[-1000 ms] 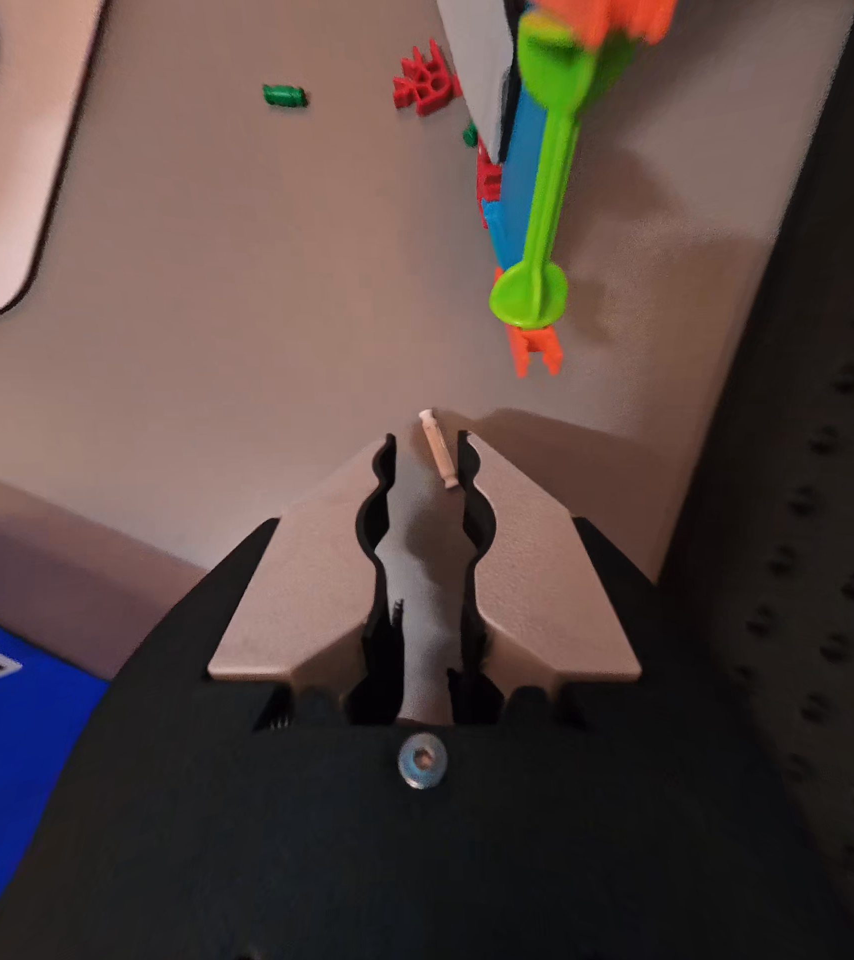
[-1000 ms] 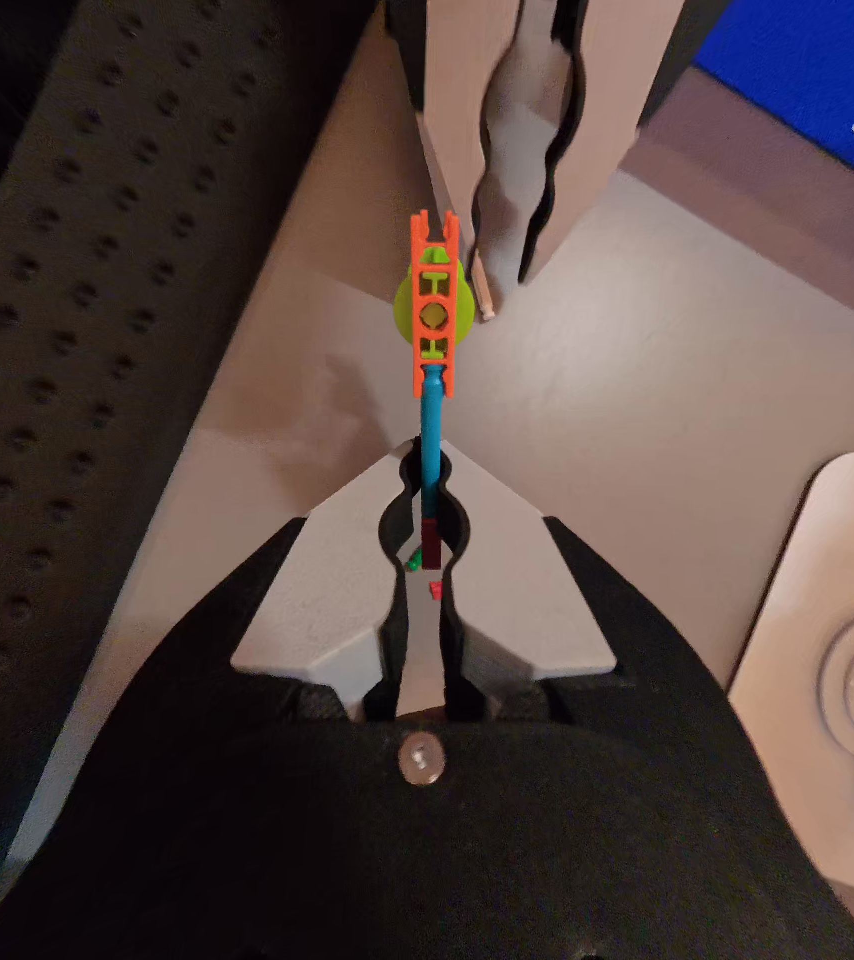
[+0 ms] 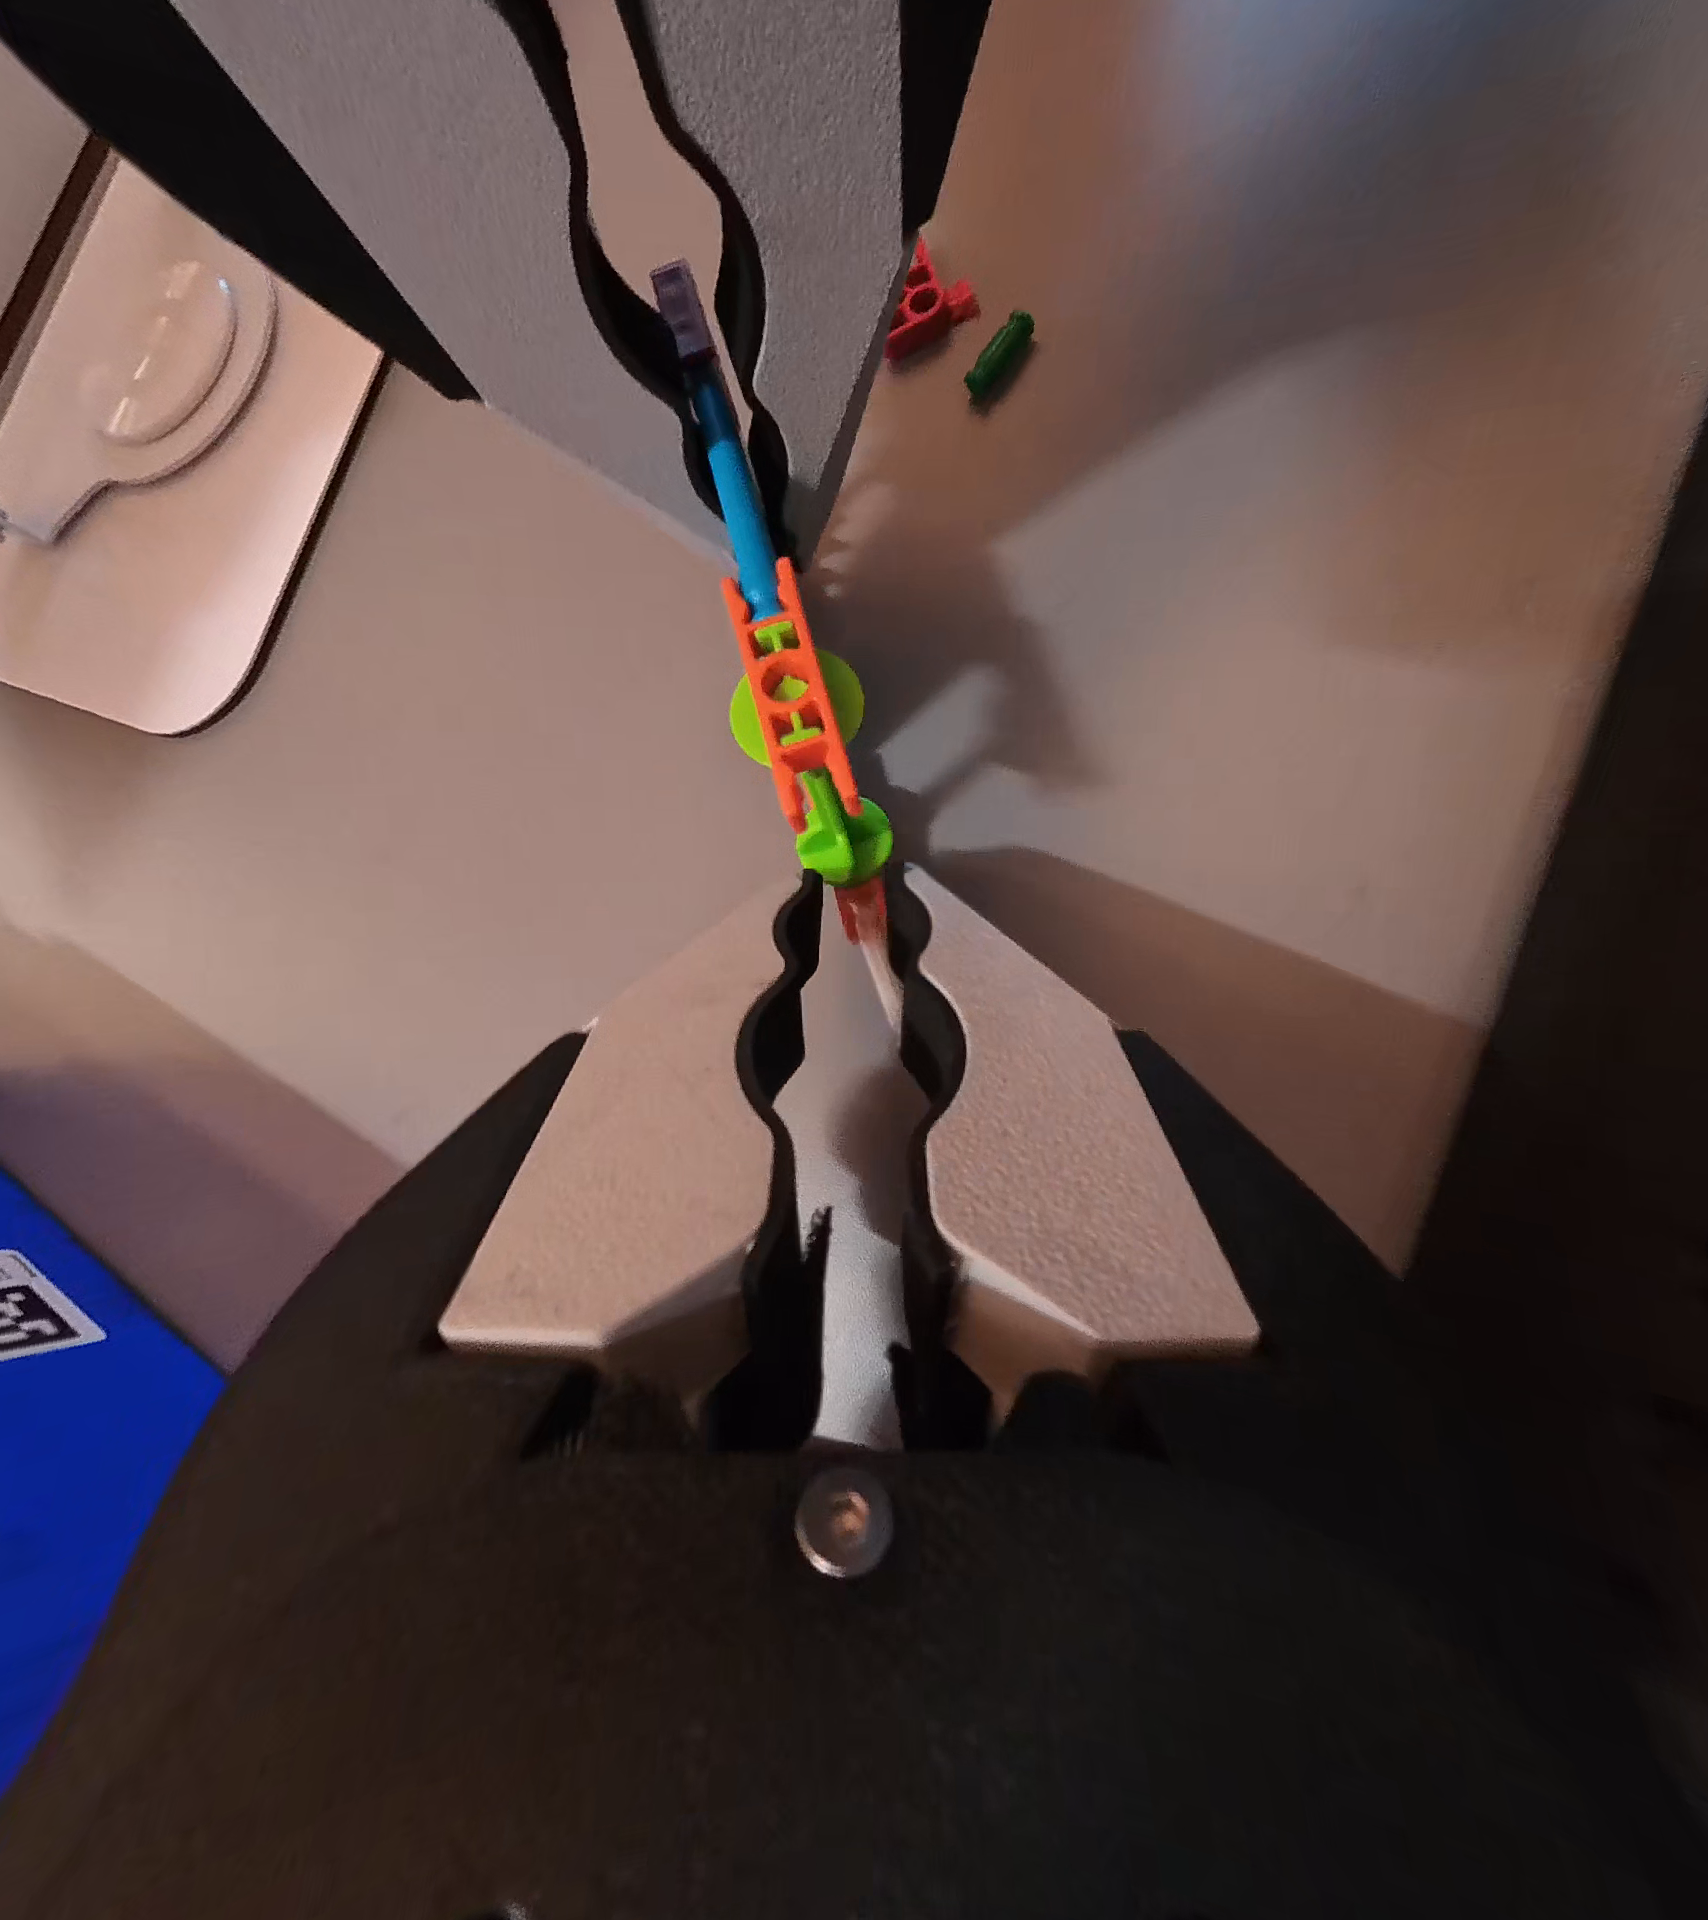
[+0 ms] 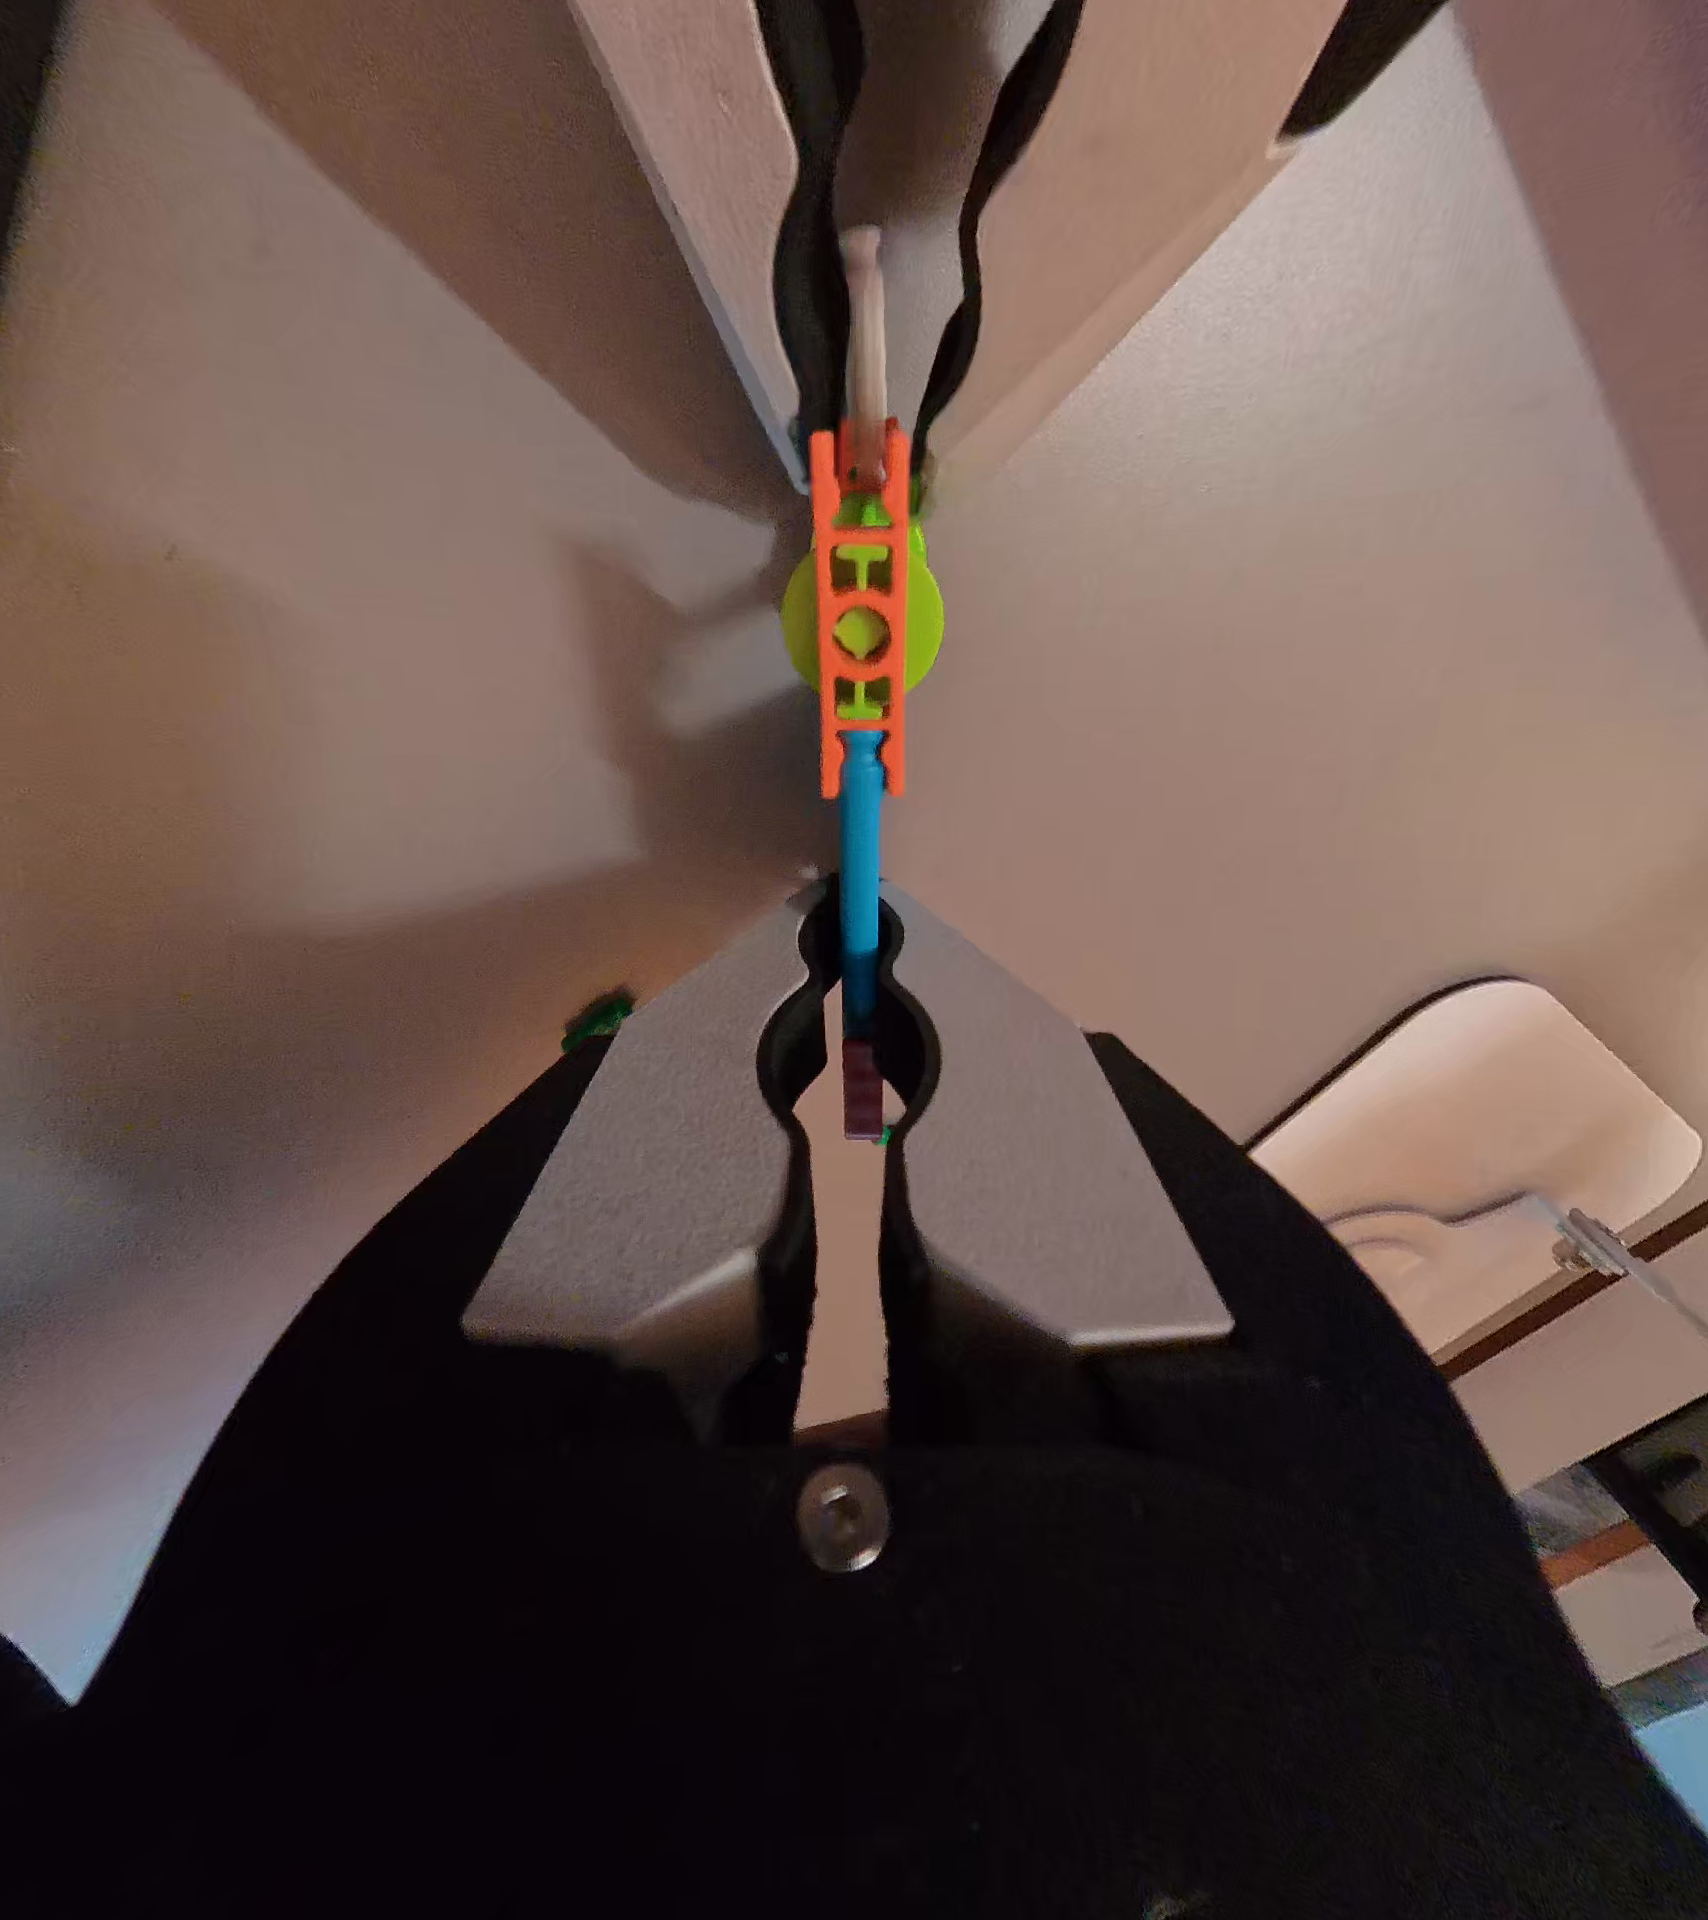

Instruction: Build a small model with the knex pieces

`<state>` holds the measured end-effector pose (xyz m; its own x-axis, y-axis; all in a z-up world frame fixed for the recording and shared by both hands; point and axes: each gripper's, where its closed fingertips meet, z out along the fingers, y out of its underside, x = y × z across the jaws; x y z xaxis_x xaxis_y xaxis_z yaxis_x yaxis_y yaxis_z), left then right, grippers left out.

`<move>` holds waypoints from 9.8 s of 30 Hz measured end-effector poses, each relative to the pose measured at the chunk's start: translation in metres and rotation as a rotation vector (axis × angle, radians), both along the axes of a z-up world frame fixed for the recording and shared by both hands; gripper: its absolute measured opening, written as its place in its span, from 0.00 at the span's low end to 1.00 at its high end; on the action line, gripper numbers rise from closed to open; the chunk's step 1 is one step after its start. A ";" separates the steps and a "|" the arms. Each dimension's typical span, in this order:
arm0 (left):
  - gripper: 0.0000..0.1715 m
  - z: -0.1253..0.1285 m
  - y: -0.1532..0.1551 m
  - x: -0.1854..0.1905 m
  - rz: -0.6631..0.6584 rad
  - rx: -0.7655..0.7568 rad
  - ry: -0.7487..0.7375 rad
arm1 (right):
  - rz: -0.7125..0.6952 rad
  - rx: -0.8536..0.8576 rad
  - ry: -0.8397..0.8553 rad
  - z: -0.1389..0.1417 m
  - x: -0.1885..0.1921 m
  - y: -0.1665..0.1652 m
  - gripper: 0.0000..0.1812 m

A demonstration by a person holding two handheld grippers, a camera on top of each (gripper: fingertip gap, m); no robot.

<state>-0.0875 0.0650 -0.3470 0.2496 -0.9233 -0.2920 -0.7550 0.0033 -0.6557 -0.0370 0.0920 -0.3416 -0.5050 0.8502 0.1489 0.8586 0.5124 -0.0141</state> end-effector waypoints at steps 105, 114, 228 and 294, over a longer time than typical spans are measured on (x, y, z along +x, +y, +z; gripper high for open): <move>0.02 -0.010 0.022 -0.023 0.161 0.009 -0.029 | -0.059 -0.053 0.009 0.003 -0.027 0.017 0.00; 0.06 -0.005 0.028 -0.025 0.177 0.042 -0.035 | -0.059 -0.067 0.001 0.002 -0.028 0.016 0.00; 0.04 -0.008 0.236 -0.209 0.447 -0.255 0.378 | -0.165 -0.079 0.215 -0.001 -0.011 0.027 0.07; 0.02 0.042 0.005 -0.013 0.069 -0.046 0.039 | -0.166 -0.363 0.273 0.008 -0.004 -0.001 0.00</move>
